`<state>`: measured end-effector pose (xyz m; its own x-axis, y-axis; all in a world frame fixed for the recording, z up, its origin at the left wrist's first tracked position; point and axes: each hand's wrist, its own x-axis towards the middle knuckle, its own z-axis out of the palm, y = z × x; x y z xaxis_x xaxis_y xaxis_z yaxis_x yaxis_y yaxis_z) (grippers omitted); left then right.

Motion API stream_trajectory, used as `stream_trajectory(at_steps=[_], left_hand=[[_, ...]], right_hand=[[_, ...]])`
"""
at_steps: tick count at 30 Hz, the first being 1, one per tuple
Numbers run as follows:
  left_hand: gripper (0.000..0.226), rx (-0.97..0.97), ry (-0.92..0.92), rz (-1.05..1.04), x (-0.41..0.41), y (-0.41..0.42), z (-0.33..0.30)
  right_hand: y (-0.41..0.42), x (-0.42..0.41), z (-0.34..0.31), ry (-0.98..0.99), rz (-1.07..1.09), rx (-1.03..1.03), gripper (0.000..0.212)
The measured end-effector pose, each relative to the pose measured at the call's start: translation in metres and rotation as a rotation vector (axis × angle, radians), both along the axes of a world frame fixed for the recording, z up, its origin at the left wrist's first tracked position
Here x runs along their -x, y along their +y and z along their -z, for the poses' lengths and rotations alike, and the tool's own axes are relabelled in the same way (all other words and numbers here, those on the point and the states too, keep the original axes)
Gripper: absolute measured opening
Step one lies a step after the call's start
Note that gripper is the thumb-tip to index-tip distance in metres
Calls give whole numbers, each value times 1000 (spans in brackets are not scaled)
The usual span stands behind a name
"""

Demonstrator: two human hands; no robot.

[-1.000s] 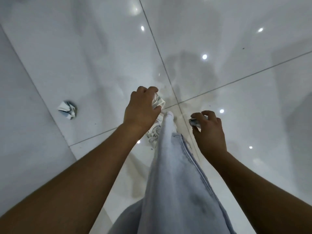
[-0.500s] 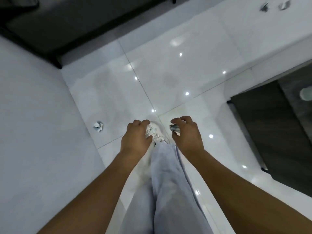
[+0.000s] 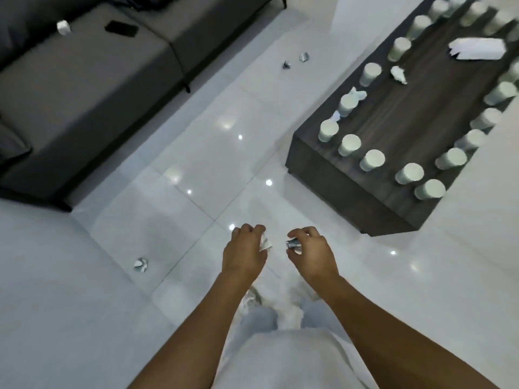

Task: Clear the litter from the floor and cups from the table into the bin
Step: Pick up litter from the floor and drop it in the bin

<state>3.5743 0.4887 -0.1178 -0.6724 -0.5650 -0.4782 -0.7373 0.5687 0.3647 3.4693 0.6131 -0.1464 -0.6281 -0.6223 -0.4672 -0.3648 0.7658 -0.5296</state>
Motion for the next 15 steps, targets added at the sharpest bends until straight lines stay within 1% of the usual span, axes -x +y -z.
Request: stream_trajectory(at_steps=[5,10,13,15], left_hand=[[48,24,13,178,103,95,-14],[48,-2,26,320,220,229,-14],[45,-26,32,454,285,316,-16],[44,-43,41,548,322,361,-19]], right_hand=[[115,84,-18,44,123,-12,33],[267,179,-29,65,266,-46,34],[362,226,-38,51,377,-49,33],[413,249,-42,47,441,-57,33]])
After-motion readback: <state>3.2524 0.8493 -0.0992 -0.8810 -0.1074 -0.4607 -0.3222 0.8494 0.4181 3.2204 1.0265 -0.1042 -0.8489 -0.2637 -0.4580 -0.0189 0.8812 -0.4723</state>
